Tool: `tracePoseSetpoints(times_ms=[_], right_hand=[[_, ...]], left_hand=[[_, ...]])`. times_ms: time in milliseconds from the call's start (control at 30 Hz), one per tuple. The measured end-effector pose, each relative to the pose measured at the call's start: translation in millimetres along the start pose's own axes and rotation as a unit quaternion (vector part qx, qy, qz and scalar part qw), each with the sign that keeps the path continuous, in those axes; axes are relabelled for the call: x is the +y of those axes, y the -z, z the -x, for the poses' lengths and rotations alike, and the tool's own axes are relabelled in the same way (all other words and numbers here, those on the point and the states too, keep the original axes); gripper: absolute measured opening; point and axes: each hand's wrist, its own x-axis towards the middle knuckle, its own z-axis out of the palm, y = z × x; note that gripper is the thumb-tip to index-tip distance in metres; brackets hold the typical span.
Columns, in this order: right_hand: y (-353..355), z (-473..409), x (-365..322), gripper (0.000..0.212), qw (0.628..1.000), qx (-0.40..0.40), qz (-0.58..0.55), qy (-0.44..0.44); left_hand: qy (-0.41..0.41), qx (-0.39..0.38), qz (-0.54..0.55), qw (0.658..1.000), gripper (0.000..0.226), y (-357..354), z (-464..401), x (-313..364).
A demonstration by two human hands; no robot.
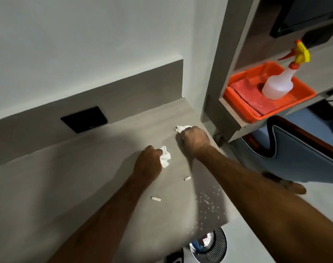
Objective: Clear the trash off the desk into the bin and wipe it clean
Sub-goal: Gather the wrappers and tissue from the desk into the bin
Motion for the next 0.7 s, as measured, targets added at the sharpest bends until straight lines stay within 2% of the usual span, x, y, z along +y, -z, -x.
tracePoseSetpoints(times_ms=[67,133,167,233,300,400,467,533,600,700], right_hand=[[5.5,12.1,0.2,0.028,0.993,0.026,-0.105,-0.05],[11.7,37.7,6.0,0.021,0.965,0.063,-0.229,-0.107],[15.1,57.6,8.1,0.017,0.946,0.091,-0.283,-0.134],[20.2,109.7,8.5,0.023,0.9,0.143,-0.374,-0.175],[19.4,170.4,7.0,0.031,0.843,0.182,-0.448,-0.235],[1.4,261.9,7.8,0.028,0.756,0.255,-0.483,-0.361],[-18.4,310.4,7.7,0.023,0.716,0.317,-0.465,-0.414],[-54.9,350.8,11.6,0.018,0.684,0.345,-0.446,-0.463],[-105.4,386.2,21.6,0.011,0.658,0.292,-0.453,-0.526],[-188.3,411.5,42.9,0.015,0.588,0.107,-0.51,-0.619]], left_hand=[[0.056,0.018,0.087,0.994,0.025,12.9,-2.5,2.8],[0.092,0.071,0.152,0.982,0.035,26.9,3.9,10.2],[0.081,0.117,0.149,0.979,0.037,33.0,11.3,16.7],[0.041,0.179,0.122,0.975,0.042,40.0,34.6,37.9],[0.007,0.187,0.149,0.971,0.041,36.3,68.2,64.5],[-0.033,0.128,0.217,0.967,0.037,0.2,127.0,112.8],[-0.071,0.057,0.24,0.966,0.037,-35.0,164.6,142.0],[-0.085,-0.019,0.245,0.966,0.04,-84.0,193.4,161.7],[-0.08,-0.101,0.206,0.97,0.046,-143.7,213.7,169.0],[0.006,-0.223,0.13,0.966,0.053,-232.4,223.9,153.2]])
